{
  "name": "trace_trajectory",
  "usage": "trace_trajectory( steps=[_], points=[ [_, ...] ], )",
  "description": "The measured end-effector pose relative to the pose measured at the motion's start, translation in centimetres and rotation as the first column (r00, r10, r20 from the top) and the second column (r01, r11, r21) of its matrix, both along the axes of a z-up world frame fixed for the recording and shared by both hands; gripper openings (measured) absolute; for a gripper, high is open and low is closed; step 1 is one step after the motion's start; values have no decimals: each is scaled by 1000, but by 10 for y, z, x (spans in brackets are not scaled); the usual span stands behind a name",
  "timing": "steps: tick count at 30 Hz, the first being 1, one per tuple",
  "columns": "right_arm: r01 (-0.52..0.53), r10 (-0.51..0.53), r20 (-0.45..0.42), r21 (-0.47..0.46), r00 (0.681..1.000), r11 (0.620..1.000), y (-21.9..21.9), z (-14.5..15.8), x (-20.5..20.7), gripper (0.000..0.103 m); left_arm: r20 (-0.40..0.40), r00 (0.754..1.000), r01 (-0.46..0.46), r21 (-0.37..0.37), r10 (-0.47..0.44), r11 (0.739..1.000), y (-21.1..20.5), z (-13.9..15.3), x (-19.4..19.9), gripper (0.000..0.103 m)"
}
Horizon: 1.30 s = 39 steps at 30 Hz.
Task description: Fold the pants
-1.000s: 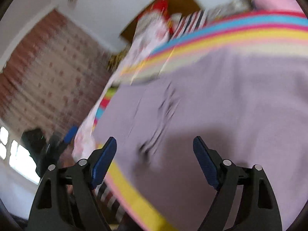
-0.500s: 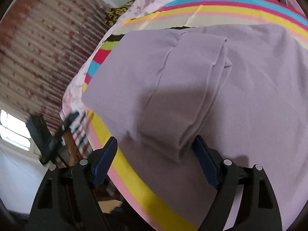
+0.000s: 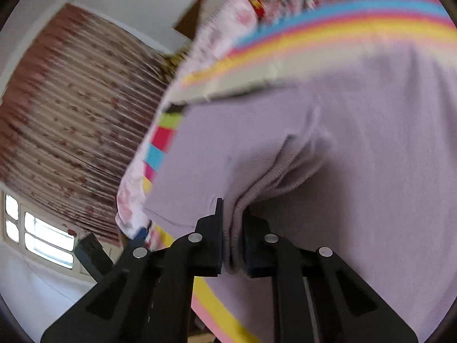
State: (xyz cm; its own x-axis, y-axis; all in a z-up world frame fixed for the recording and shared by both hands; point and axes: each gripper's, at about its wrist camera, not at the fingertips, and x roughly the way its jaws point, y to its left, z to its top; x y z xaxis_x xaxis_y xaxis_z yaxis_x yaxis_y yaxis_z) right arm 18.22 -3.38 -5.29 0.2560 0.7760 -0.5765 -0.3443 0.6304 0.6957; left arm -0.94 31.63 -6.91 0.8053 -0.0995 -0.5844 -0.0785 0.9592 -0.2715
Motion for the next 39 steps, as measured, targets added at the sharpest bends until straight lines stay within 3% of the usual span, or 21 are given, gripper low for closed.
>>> trace_trajectory(
  steps=[3, 7, 11, 16, 17, 20, 25, 28, 30, 31, 33, 34, 39],
  points=[
    [-24, 25, 115, -8, 993, 1000, 18, 46, 6, 14, -6, 999, 47, 4, -47, 999, -12, 7, 10, 101],
    [-77, 85, 228, -45, 970, 996, 53, 99, 18, 14, -36, 997, 78, 71, -76, 994, -34, 10, 39, 101],
    [-125, 138, 362, -60, 922, 990, 86, 167, 22, 14, -74, 997, 29, 66, -24, 997, -35, 9, 77, 101],
    [-106, 114, 418, -43, 901, 993, 78, 198, 29, 14, -96, 992, -66, 155, 82, 986, -14, 6, 85, 102],
    [-102, 112, 411, -44, 905, 994, 76, 197, 32, 13, -89, 993, -64, 132, 76, 989, -6, 5, 81, 102],
    [-90, 105, 390, -56, 915, 994, 63, 180, 37, 13, -87, 994, -63, -28, 60, 998, 24, -4, 73, 102],
    [-57, 48, 380, 12, 924, 998, 19, 153, 15, 13, -88, 995, -41, 84, 48, 996, 3, -11, 76, 102],
    [6, 2, 417, -19, 909, 1000, -25, 117, -25, 13, -78, 996, -44, 108, 53, 993, -3, -14, 76, 102],
    [69, -53, 304, -44, 951, 997, -57, 61, -36, 13, -92, 995, -34, 127, 46, 991, -7, -16, 75, 102],
    [89, -74, 180, -77, 981, 993, -70, 19, -35, 13, -99, 994, -25, 150, 40, 988, -11, -17, 75, 102],
    [87, -77, 84, -132, 993, 987, -76, -24, -37, 13, -106, 994, 4, 180, 15, 984, -18, -18, 79, 102],
    [94, -85, 81, -114, 993, 989, -78, -33, -41, 13, -110, 994, 11, 199, 11, 980, -21, -18, 79, 102],
    [93, -78, 138, -109, 987, 990, -75, -11, -38, 13, -130, 991, -5, 226, 35, 974, -20, -16, 84, 102]
  ],
)
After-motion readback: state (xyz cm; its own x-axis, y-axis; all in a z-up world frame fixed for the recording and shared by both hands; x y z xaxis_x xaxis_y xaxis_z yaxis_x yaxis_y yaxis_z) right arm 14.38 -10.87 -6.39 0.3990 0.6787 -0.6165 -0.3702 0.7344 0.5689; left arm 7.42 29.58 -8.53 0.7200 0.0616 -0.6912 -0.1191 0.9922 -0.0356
